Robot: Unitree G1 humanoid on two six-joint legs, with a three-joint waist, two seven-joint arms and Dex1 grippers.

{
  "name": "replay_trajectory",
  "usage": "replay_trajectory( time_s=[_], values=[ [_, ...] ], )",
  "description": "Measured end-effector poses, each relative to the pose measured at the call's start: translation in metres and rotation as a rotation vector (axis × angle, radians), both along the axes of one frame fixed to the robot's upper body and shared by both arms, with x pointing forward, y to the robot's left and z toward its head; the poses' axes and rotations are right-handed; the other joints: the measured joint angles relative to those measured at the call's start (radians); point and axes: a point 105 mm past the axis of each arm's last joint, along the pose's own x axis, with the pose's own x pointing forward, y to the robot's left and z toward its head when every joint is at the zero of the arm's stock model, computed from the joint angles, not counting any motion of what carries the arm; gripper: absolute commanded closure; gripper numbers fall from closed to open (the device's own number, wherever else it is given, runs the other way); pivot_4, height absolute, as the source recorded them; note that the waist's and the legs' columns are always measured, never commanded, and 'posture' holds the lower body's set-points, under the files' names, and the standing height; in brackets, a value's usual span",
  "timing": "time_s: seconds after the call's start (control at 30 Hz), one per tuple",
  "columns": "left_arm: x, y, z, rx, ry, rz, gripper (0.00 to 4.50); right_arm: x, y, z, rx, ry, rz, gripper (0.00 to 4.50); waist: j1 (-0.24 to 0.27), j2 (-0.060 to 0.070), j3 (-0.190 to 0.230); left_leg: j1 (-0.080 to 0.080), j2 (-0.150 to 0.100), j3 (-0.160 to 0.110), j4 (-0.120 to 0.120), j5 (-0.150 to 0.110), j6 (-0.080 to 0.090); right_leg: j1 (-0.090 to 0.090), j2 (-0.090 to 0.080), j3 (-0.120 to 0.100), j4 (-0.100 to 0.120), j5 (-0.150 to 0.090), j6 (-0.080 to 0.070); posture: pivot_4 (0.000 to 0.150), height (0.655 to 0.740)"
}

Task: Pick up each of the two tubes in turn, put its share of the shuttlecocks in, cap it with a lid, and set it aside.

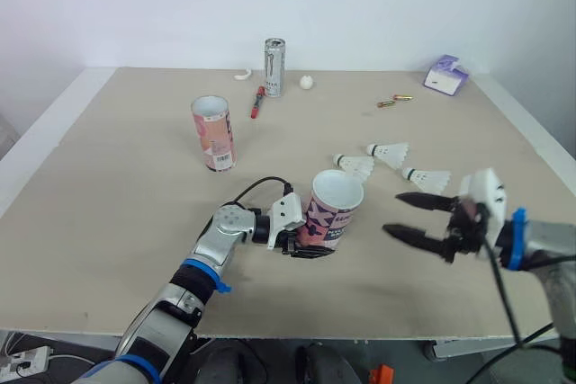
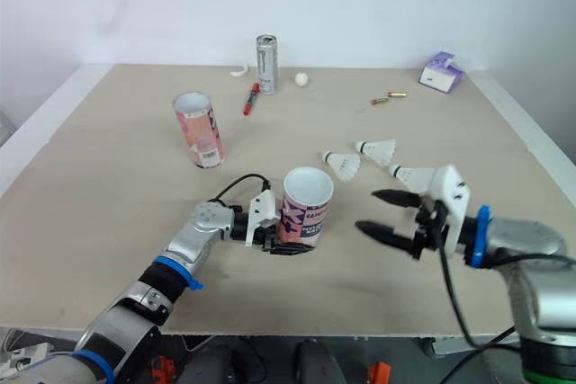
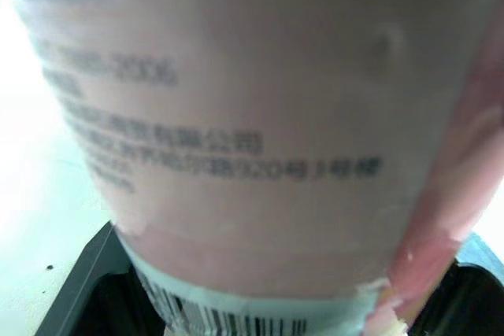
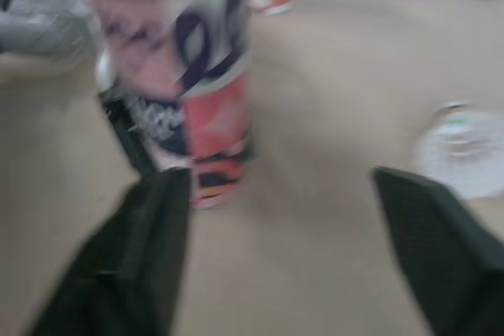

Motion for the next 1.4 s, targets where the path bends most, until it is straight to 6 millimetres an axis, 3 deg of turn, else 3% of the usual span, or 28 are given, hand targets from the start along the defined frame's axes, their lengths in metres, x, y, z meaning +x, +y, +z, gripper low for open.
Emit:
replay_trajectory(
  time_s=[0.37,0.7,1.4],
  values=[
    [-0.003,0.008,0.001,0.000,-0.003,-0.048,0.04,0.001,0.028,-0.040,0.004,0.028,0.111,0.00,0.000,-0.001,0.001,-0.001,0.000,0.000,0.000,0.000,0.000,0.000,0.000,0.000,0.000,-0.001,-0.001,0.150,0.7400],
    [0.004,0.043,0.006,0.036,-0.033,-0.018,0.04,0.011,0.048,-0.045,0.019,0.007,0.151,0.00,0.003,-0.001,0.002,-0.001,-0.001,0.000,0.000,0.000,0.000,-0.001,-0.001,-0.001,0.000,-0.001,-0.001,0.150,0.7400],
    [-0.010,0.074,0.028,-0.023,-0.012,-0.017,0.04,0.016,0.078,-0.067,0.050,0.020,0.206,0.00,0.006,-0.001,0.002,-0.002,-0.001,0.000,0.000,0.000,0.000,-0.001,-0.003,-0.001,0.000,0.002,-0.005,0.150,0.7400]
  ],
)
